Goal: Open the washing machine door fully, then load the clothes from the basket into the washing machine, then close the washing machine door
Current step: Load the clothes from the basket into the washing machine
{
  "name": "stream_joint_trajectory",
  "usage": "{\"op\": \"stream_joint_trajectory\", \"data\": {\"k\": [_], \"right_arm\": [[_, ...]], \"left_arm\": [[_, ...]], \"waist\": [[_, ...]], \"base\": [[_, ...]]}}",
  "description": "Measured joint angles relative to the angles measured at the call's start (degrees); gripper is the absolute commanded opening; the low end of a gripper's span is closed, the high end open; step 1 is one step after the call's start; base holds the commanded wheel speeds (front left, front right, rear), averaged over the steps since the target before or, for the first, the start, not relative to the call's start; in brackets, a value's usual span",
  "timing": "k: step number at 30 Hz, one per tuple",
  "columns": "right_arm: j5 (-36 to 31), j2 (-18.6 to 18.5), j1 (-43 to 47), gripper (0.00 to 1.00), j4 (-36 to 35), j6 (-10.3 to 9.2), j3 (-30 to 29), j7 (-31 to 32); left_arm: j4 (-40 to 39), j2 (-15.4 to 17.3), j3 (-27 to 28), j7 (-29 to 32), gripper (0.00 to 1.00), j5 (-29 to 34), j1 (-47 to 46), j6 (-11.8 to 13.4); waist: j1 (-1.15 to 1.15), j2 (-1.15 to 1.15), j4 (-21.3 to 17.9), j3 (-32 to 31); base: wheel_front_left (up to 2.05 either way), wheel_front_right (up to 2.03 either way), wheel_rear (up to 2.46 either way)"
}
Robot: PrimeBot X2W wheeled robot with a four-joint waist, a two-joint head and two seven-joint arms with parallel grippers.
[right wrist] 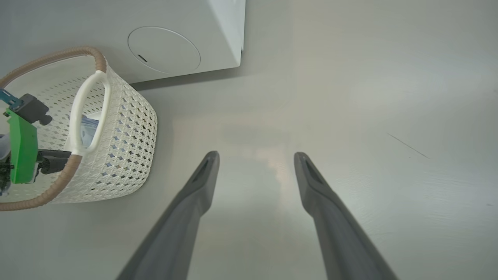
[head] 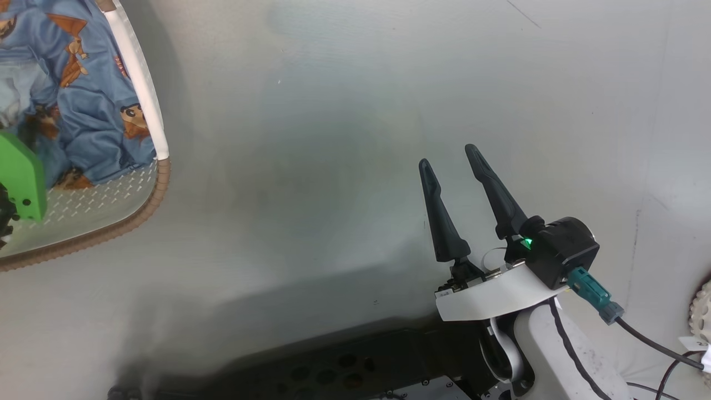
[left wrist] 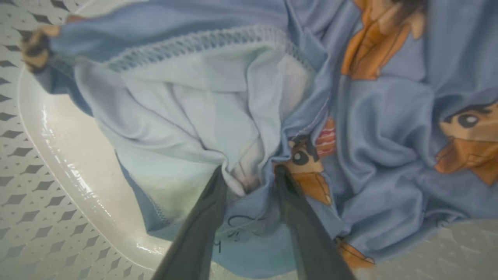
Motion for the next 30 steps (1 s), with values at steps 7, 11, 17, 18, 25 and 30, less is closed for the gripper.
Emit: {"op": "stream_joint_trajectory", "data": {"k": [7, 11, 17, 18, 25, 30], "right_arm": [[0.08, 0.03, -0.26, 1.00, -1.42, -0.31, -0.43, 0.00], [0.23, 0.04, -1.82, 1.00, -1.80, -0.31, -0.63, 0.00], [0.51, 0.05, -4.12, 1.00, -1.82, -0.31, -2.59, 0.00], [0.51, 0.07, -4.24, 1.00, -1.70, -0.31, -2.82, 0.00], [-0.36, 0.05, -4.94, 1.00, -0.48, -0.31, -5.34, 0.00], [-1.12, 0.01, -4.96, 1.00, 0.65, -0.31, -7.25, 0.00]], "left_arm": [[-0.25, -0.41, 0.05, -1.49, 0.00, -1.16, -0.98, 0.00], [-0.37, -0.40, 0.13, -3.94, 0.00, -2.43, -0.90, 0.00], [-1.00, -2.40, -0.18, -8.83, 0.00, -4.05, 0.07, 0.00], [-1.04, -2.78, -0.12, -9.85, 0.00, -4.48, 0.40, 0.00], [-1.05, -5.19, -0.21, -14.52, 0.00, -7.55, 2.15, 0.00], [-1.04, -7.23, -0.38, -17.67, 0.00, -9.95, 3.53, 0.00]], "waist": [[0.00, 0.00, -0.12, -0.36], [0.00, 0.00, -0.31, -0.87], [0.00, 0.00, -0.15, -2.66], [0.00, 0.00, -0.06, -3.07], [0.00, 0.00, 1.09, -6.42], [0.00, 0.00, 2.39, -9.12]], "base": [[0.00, 0.00, 0.00], [0.00, 0.00, 0.00], [0.00, 0.00, 0.00], [0.00, 0.00, 0.00], [0.00, 0.00, 0.00], [0.00, 0.00, 0.00]]}}
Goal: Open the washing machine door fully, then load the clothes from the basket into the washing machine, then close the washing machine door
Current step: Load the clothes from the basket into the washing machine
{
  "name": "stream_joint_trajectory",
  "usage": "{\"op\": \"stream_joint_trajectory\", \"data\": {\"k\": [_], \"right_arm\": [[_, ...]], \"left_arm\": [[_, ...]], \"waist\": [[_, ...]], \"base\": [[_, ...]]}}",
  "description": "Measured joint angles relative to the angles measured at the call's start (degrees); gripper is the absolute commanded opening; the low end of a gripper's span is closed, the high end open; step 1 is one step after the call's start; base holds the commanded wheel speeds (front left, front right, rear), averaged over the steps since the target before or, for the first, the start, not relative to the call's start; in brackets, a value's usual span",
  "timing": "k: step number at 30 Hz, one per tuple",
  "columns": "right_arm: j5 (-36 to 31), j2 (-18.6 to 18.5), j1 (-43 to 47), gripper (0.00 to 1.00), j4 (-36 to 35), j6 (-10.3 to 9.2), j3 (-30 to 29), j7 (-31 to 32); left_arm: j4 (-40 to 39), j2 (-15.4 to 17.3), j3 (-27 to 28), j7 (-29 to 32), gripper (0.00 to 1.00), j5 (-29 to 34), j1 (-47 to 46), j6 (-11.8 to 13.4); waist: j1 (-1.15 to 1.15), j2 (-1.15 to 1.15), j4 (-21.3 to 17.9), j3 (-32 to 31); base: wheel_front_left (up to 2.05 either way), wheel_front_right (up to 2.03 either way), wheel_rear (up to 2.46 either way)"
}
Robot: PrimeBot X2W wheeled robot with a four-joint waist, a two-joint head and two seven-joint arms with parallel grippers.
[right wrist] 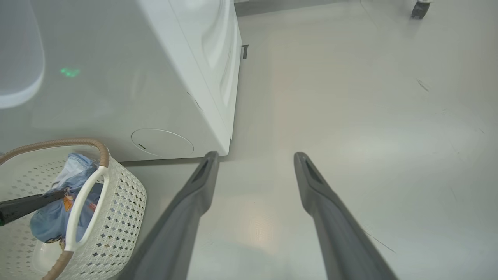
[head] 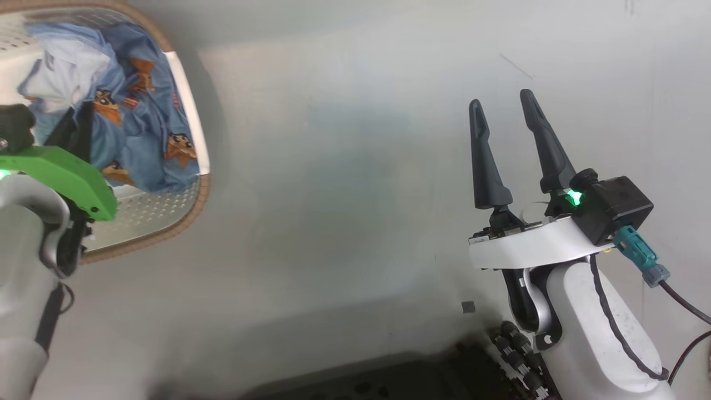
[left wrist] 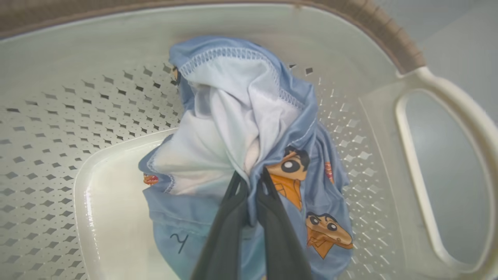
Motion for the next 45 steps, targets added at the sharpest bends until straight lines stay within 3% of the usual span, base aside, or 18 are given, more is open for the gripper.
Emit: {"op": "stream_joint_trajectory", "data": {"k": [10, 28, 45], "right_arm": [[-0.55, -0.46, -0.03, 1.00, 1.72, 0.31, -1.89, 0.00], [-0.42, -0.44, 2.25, 1.00, 5.58, 2.55, -3.20, -0.01], [0.37, -0.41, 5.83, 1.00, 8.90, 4.85, -4.98, 0.00]], "left_arm": [[0.21, -2.53, -0.65, -6.42, 0.00, -3.94, 5.08, 0.00], [-1.87, -4.52, 0.47, -7.88, 0.00, -6.60, 12.21, 0.00], [-11.54, -3.18, 10.11, -7.88, 0.00, -3.21, 17.01, 0.00]], "waist": [[0.00, 0.00, 3.24, -5.98], [-0.01, 0.00, 6.85, -17.41], [-0.01, 0.00, 8.67, -29.10]], "base": [[0.00, 0.00, 0.00], [0.00, 0.00, 0.00], [0.00, 0.00, 0.00]]}}
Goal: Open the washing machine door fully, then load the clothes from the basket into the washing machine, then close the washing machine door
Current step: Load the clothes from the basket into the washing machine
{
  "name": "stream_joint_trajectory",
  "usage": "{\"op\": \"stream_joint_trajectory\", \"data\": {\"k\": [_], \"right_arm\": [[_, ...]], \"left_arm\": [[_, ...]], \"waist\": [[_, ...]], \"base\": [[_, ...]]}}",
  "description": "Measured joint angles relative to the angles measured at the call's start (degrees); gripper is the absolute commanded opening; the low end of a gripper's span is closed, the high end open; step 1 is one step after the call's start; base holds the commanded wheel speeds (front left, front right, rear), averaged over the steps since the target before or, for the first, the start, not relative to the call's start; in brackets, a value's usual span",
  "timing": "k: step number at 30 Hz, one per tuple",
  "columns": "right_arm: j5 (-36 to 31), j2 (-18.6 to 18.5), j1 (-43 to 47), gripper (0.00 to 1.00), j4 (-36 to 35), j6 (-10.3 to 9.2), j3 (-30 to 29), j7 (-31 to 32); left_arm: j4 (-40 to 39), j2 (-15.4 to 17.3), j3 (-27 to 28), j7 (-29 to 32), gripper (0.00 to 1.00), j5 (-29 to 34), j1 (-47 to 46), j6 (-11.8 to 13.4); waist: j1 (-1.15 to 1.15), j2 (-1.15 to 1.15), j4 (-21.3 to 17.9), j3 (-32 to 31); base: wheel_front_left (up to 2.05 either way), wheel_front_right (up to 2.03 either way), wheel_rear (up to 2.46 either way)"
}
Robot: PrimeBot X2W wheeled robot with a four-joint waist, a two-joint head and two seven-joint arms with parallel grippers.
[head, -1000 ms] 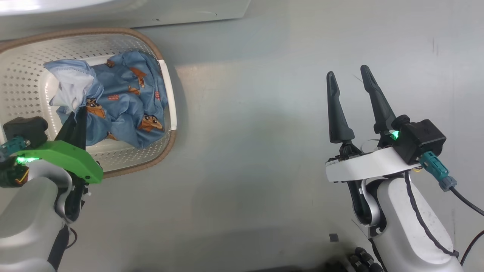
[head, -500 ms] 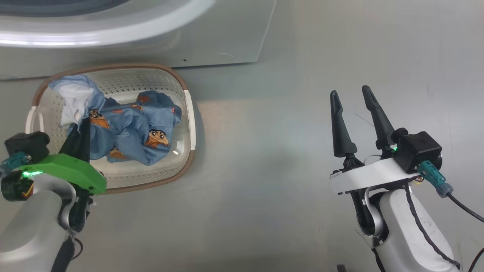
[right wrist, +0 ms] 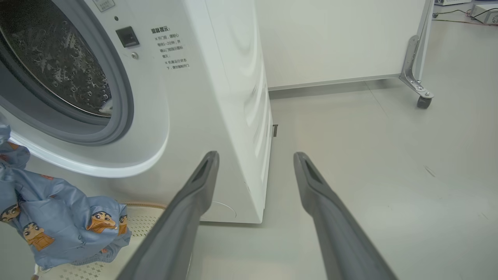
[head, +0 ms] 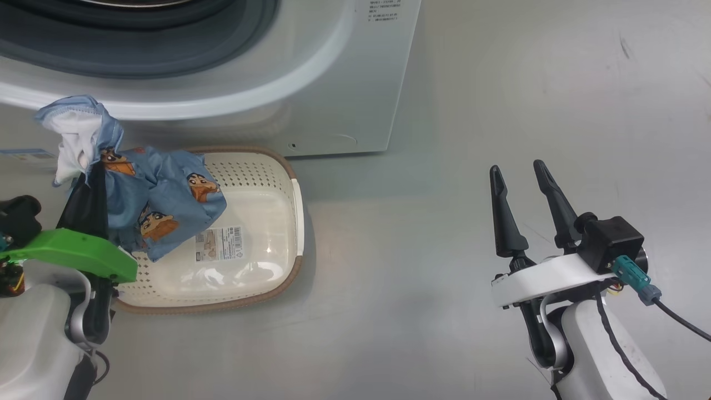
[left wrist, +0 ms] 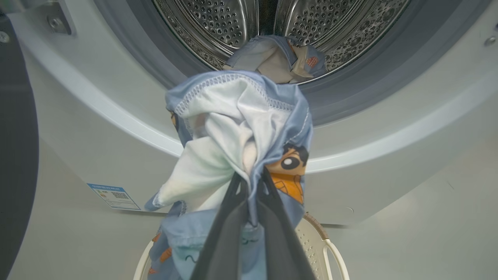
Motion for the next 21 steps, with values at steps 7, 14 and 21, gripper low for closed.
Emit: {"op": "stream_joint_trajectory", "data": {"k": [7, 14, 21], "right_arm": [[0.00, -0.15, 2.21, 1.00, 1.33, 0.67, -0.82, -0.01], [-0.58, -0.86, 3.47, 1.00, 1.48, 0.74, -1.21, -0.01], [-0.58, -0.75, 4.90, 1.00, 1.25, 0.85, -1.35, 0.00]], "left_arm": [[-3.35, -0.86, 3.44, 0.00, 0.00, 3.10, 4.27, 0.00], [-8.35, -1.07, 7.42, 0.00, 0.00, 7.00, 8.22, 0.02], [-13.67, -1.75, 10.79, 0.00, 0.00, 10.48, 13.22, 0.69]], "waist": [[0.00, 0.00, 0.69, -5.59], [0.00, 0.00, 1.16, -10.20], [0.00, 0.00, 1.28, -14.09]], "base": [[0.00, 0.00, 0.00], [0.00, 0.00, 0.00], [0.00, 0.00, 0.00]]}}
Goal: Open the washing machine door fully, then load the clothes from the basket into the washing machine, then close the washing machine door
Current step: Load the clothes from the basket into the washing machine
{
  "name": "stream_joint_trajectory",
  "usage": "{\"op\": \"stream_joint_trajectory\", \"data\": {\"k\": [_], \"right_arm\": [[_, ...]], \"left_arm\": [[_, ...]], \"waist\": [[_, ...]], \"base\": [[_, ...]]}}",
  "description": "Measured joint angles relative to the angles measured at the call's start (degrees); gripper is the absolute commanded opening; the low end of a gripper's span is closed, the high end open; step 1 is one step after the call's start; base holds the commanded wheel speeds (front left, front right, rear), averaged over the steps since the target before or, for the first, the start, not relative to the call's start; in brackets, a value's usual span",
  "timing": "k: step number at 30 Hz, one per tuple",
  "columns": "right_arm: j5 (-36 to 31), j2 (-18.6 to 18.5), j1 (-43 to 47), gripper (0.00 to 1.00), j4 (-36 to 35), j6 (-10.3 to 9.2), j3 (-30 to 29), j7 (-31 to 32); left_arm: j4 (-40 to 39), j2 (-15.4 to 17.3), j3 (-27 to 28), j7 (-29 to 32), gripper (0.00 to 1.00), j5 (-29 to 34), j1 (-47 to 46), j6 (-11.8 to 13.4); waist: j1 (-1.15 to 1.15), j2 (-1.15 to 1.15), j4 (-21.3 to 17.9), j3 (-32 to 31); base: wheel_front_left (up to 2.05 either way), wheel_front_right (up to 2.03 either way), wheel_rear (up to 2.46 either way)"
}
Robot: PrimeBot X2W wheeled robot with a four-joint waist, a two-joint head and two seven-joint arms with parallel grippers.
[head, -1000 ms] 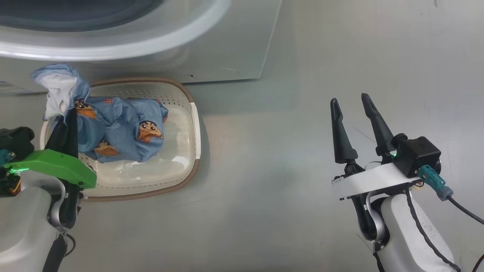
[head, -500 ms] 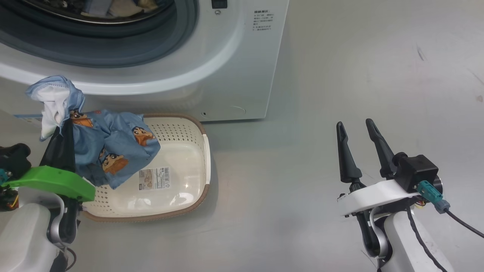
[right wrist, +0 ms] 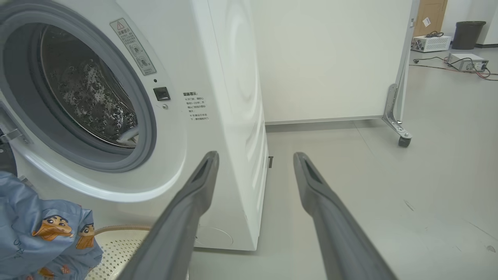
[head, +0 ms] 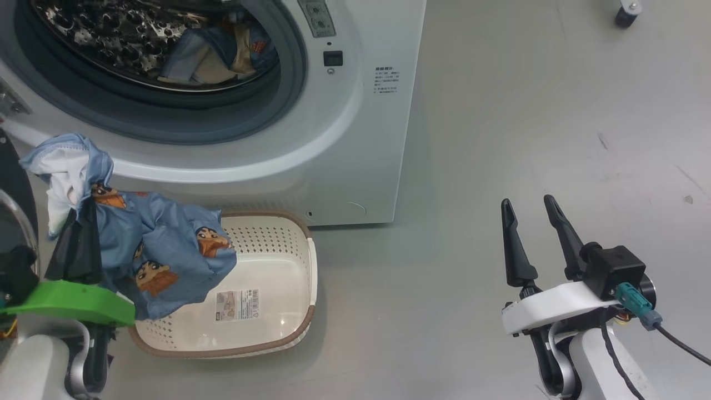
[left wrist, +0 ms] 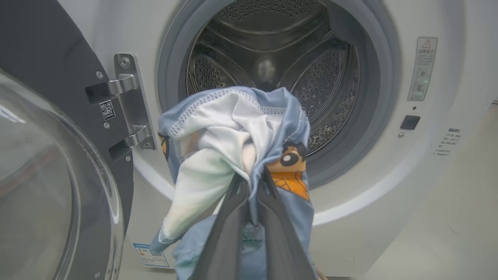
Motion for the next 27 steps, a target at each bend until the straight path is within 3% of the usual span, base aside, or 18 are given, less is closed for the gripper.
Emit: {"op": "stream_joint_trajectory", "data": {"k": [14, 27], "right_arm": [[0.04, -0.07, 4.53, 1.00, -0.69, 0.30, -1.76, -0.01], [0.05, -0.79, 7.04, 1.00, -2.08, 0.29, -2.41, -0.01]], "left_arm": [[-8.39, -3.20, 3.55, 0.00, 0.00, 6.86, 10.79, 1.60], [-13.32, -5.70, 5.81, 0.00, 0.00, 9.60, 18.91, 2.44]], "waist": [[0.00, 0.00, -0.54, -5.88], [0.00, 0.00, -1.06, -8.42]], "base": [[0.00, 0.00, 0.00], [0.00, 0.00, 0.00]]}}
